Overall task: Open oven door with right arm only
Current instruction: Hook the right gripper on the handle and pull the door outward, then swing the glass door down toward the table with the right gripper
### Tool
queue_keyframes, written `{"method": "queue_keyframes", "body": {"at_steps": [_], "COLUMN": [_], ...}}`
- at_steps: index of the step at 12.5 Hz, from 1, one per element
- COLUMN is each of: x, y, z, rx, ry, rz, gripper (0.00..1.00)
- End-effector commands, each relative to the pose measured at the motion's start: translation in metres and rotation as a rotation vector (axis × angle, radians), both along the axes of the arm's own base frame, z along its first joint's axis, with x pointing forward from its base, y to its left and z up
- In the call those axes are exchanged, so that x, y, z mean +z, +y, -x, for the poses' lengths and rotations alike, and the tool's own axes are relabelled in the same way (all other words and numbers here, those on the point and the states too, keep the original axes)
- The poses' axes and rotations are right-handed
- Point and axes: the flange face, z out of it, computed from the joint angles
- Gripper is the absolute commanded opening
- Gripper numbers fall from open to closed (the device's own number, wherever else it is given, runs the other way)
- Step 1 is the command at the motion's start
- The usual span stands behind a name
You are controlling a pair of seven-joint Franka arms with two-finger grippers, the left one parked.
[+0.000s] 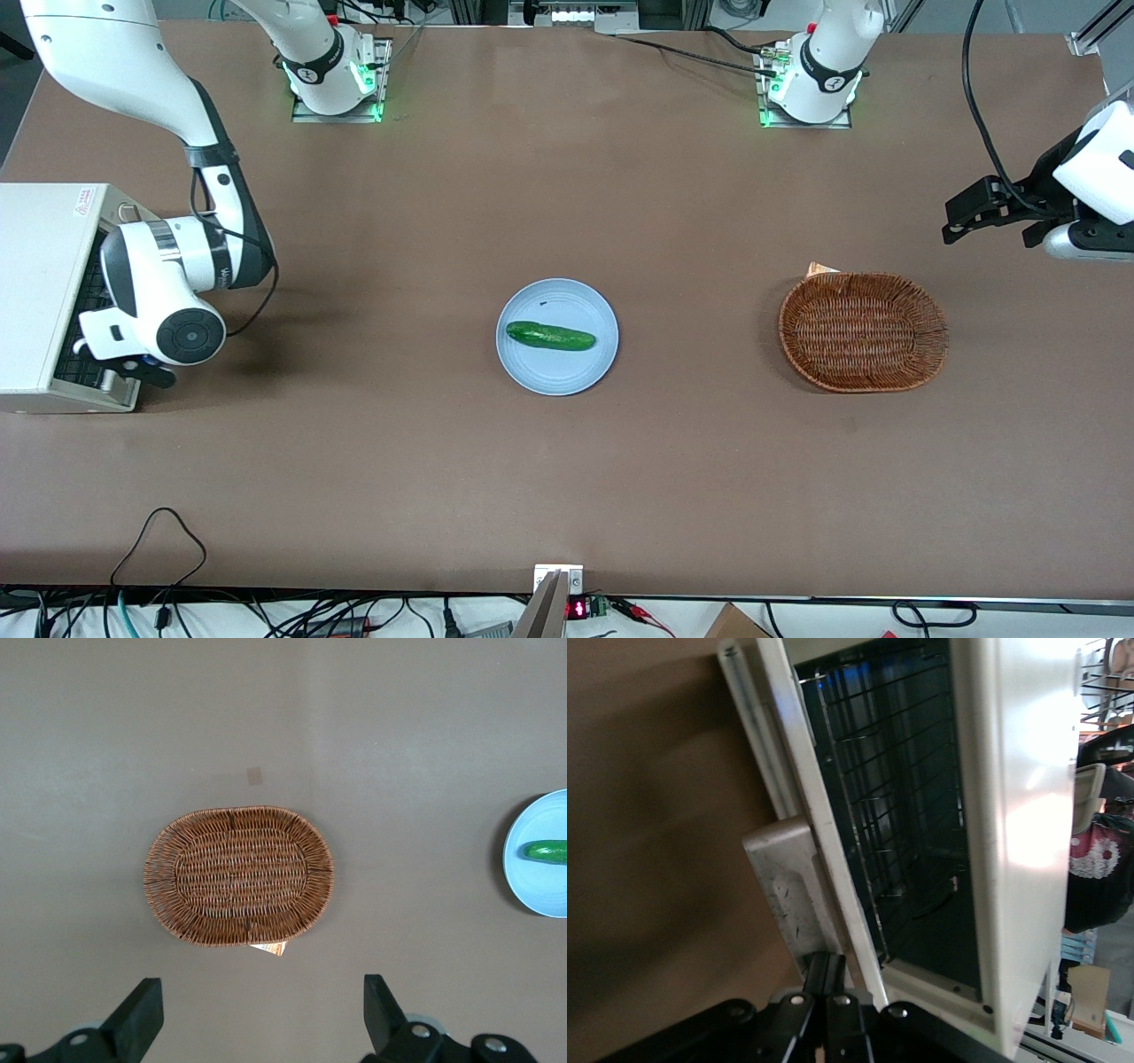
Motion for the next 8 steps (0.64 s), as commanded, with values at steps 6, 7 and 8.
{"method": "queue_keyframes", "body": {"at_steps": [6, 7, 8], "x": [-0.066, -0.07, -0.073], "y": [0.011, 0.008, 0.006], "z": [0.008, 0.008, 0.008], "rx": [-0.019, -0.023, -0.025], "ry": [0.048, 0.052, 0.052], "rz": [-0.089, -0.091, -0.095], "gripper": [0.03, 0.03, 0.03]}}
